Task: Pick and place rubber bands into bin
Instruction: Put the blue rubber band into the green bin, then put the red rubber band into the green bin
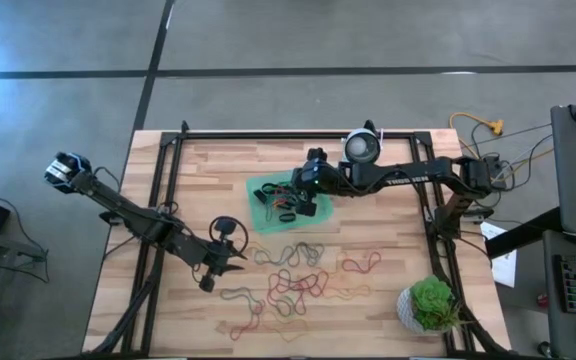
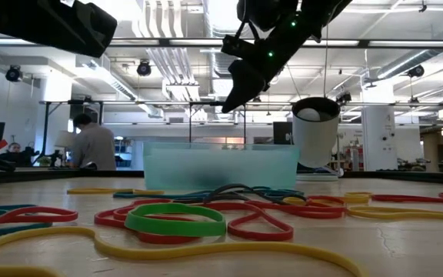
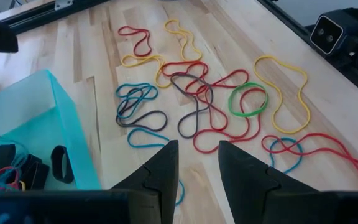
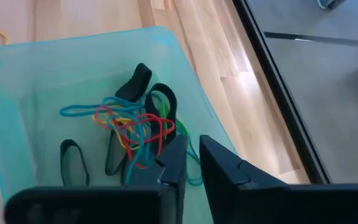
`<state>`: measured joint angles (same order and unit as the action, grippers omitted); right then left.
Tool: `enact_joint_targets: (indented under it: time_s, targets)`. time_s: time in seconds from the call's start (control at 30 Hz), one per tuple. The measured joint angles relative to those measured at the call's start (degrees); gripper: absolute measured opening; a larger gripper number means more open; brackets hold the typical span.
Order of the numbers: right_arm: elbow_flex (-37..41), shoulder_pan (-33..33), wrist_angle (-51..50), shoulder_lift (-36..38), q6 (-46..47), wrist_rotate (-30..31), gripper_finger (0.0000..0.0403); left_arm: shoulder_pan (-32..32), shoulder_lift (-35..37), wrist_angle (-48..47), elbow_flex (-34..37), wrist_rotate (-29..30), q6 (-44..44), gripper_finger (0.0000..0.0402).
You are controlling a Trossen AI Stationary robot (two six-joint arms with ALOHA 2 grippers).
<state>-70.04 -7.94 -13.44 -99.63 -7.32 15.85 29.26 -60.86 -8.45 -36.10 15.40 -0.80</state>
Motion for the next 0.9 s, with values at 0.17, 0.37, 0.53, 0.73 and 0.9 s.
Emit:
enact_joint_targets:
  time_s: [0.17, 0.37, 0.53, 0.73, 0.9]
  targets:
    - [0.0, 0.0, -0.1, 0.0, 0.8, -0.8, 0.0084, 0.0, -0.3, 0.0, 0.0, 0.0, 0.0, 0.0099]
    - [0.0, 0.7, -3.6, 0.0, -2.2, -8.6, 0.0118, 0.0, -0.6, 0.0, 0.0, 0.0, 0.5, 0.0099]
    - [0.1, 3.5, -8.4, 0.0, -2.8, -16.1, 0.0125, 0.0, -3.4, 0.0, 0.0, 0.2, 0.5, 0.0099]
    - [0.9, 10.2, -9.9, 0.1, -2.1, -19.0, 0.0118, 0.0, -9.4, 0.8, -0.6, 1.5, 2.6, 0.0099]
    - [2.3, 16.6, -10.0, 0.2, -2.0, -19.1, 0.0106, 0.0, -13.5, 0.6, -1.0, 0.1, 8.5, 0.0099]
